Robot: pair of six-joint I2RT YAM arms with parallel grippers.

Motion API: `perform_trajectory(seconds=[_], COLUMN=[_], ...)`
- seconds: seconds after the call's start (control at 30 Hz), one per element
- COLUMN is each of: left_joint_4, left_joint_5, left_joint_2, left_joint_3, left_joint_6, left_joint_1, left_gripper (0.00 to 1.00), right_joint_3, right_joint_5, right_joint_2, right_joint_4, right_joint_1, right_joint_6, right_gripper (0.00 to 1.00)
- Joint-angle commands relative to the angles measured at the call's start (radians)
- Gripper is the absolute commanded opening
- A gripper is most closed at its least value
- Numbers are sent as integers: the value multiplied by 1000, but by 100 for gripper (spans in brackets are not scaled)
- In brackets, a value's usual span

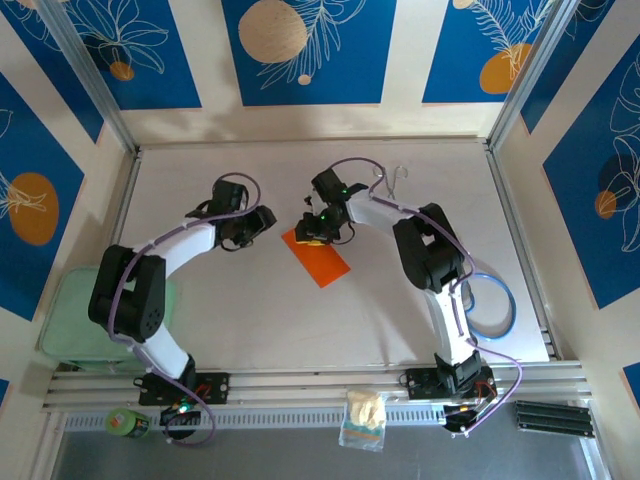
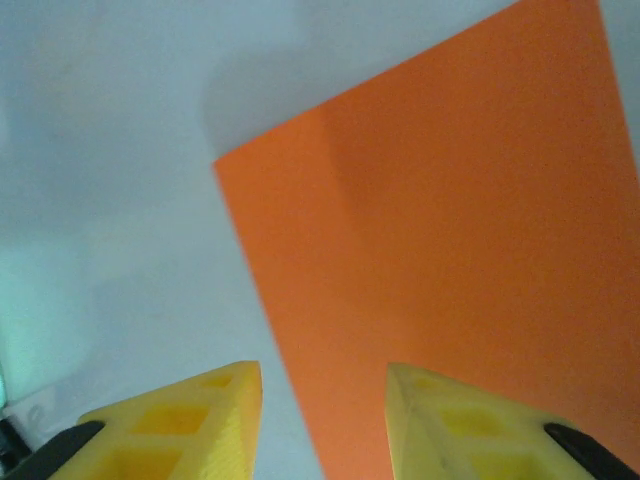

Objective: Fold a paper plane with a square sheet of paper (pick it up from the middle)
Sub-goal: Rotate the paper at the center of the table, then fold the triangle a second time at the center of the table.

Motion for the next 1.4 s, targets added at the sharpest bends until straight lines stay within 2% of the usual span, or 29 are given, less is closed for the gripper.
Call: perform_trajectory(seconds=[0.0, 0.07, 0.17, 0.27, 0.4, 0.53, 0.63, 0.73, 0.83, 1.0, 1.2, 1.37], left_joint_4=[47, 67, 97, 105, 125, 127, 130, 132, 119, 143, 122, 92], left_joint_5=[0, 24, 66, 88, 144, 197, 232, 248, 225, 175, 150, 169], left_joint_2=[-16, -12, -1, 10, 36, 72, 104, 141, 179, 224, 280, 317], left_joint_3=[-41, -53, -64, -61, -42, 1, 39, 73, 102, 114, 143, 159], left_joint_6=[-61, -74, -87, -87, -80, -61, -53, -56, -71, -124, -123, -89], left_joint_1=[8, 8, 5, -4, -28, -63, -97, -126, -147, -166, -182, -182], left_gripper=[64, 64, 65, 65, 68, 69, 68, 65, 59, 49, 44, 39], right_joint_3=[56, 64, 43, -29, -31, -35, -100, -227, -387, -550, -591, -610], right_joint_5=[32, 49, 156, 163, 128, 36, 15, 25, -28, -142, -158, -186], right_joint_2=[52, 63, 60, 39, 8, -74, -189, -307, -384, -429, -437, -417], right_joint_4=[-63, -64, -111, -92, -79, 1, 69, 110, 176, 230, 230, 254], right_joint_1=[6, 7, 0, -8, -2, -32, -68, -117, -186, -287, -297, -292], right_joint_6=[4, 44, 237, 420, 503, 514, 482, 425, 369, 302, 246, 226], right_gripper=[39, 39, 40, 40, 40, 40, 44, 50, 54, 55, 54, 49])
